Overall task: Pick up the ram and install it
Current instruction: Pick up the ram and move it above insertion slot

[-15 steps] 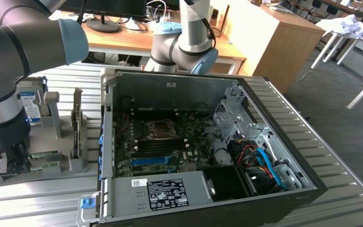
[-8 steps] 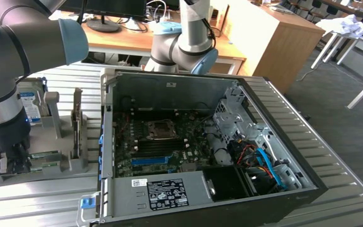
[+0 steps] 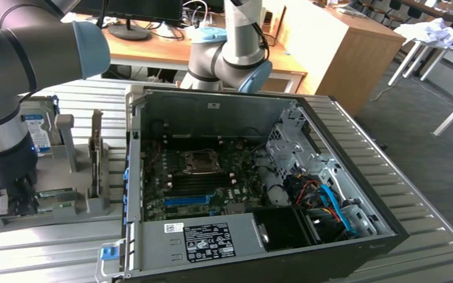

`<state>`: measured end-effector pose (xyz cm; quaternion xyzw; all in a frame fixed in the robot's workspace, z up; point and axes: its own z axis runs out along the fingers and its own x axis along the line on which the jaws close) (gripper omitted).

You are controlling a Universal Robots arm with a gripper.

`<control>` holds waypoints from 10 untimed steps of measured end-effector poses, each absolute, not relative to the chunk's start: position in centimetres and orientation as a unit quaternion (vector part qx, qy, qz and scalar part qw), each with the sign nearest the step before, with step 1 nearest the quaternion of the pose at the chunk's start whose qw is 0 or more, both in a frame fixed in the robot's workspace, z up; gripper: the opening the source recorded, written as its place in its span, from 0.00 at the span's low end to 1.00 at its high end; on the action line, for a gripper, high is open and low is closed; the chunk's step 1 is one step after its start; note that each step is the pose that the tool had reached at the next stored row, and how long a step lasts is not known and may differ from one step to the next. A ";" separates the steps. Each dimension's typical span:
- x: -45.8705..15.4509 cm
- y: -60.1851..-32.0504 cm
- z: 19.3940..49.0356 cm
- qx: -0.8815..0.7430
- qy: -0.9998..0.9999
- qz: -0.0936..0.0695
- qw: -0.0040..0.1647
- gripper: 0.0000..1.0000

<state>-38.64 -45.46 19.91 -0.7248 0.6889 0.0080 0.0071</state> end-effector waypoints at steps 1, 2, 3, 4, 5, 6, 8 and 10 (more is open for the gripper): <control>-38.6 -45.5 20.0 -0.725 0.689 0.008 0.007 0.13; -38.6 -45.5 20.1 -0.725 0.689 0.008 0.007 0.13; -38.6 -45.5 20.3 -0.725 0.689 0.008 0.007 0.13; -38.6 -45.5 20.4 -0.725 0.689 0.008 0.007 0.13; -38.6 -45.5 20.5 -0.725 0.689 0.008 0.007 0.13; -38.6 -45.5 20.6 -0.725 0.689 0.008 0.007 0.13; -38.6 -45.5 20.8 -0.725 0.689 0.008 0.007 0.13; -38.6 -45.5 21.0 -0.725 0.689 0.008 0.007 0.13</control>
